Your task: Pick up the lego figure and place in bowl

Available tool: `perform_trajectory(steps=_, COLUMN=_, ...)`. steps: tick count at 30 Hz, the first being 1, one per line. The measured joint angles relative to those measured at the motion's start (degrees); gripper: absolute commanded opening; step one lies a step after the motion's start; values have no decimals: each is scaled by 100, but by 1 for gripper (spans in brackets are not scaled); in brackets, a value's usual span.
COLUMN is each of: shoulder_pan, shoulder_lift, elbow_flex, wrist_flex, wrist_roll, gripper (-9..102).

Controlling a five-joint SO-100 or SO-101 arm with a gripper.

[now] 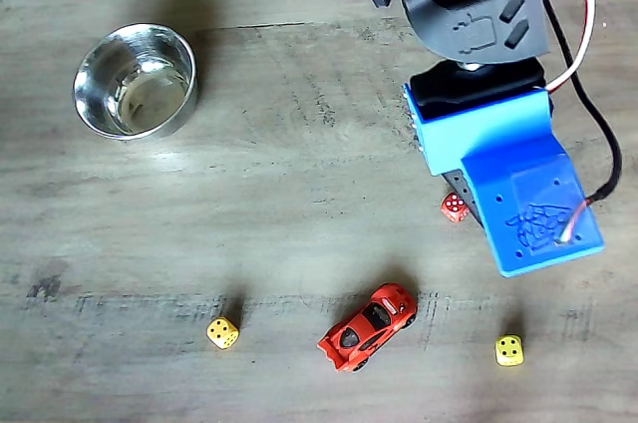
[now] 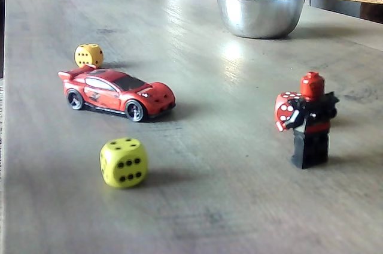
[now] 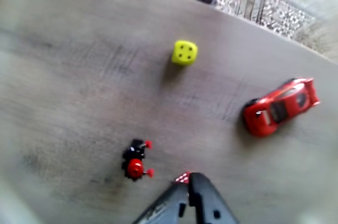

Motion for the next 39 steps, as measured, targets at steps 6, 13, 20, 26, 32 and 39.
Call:
perform_trajectory(steps=6, shoulder_pan=-44, shoulder_lift=-211, elbow_flex=0, wrist_flex=0, wrist_roll=0, gripper=-1)
perform_trajectory(steps=13, shoulder_pan=-123, shoulder_lift=-729, elbow_flex=-932, wrist_flex=0, wrist_roll=1002, gripper=-1)
perform_trajectory(steps=20, shoulder_pan=-123, shoulder_lift=-1248, elbow_flex=-1670, wrist_flex=0, wrist_roll=2602, gripper=-1)
perform_trajectory(steps=26, shoulder_pan=-123, shoulder_lift=-1274, elbow_flex=-1679, wrist_flex=299, wrist_roll=2874, gripper=-1)
perform_trajectory(steps=32, shoulder_pan=-114, shoulder_lift=-1274, elbow_flex=-1758, wrist_flex=1389, wrist_roll=2874, gripper=-1)
perform_trajectory(steps=39, shoulder_pan=-105, shoulder_lift=-1274, elbow_flex=-1767, wrist_flex=1731, wrist_roll=2856, gripper=-1)
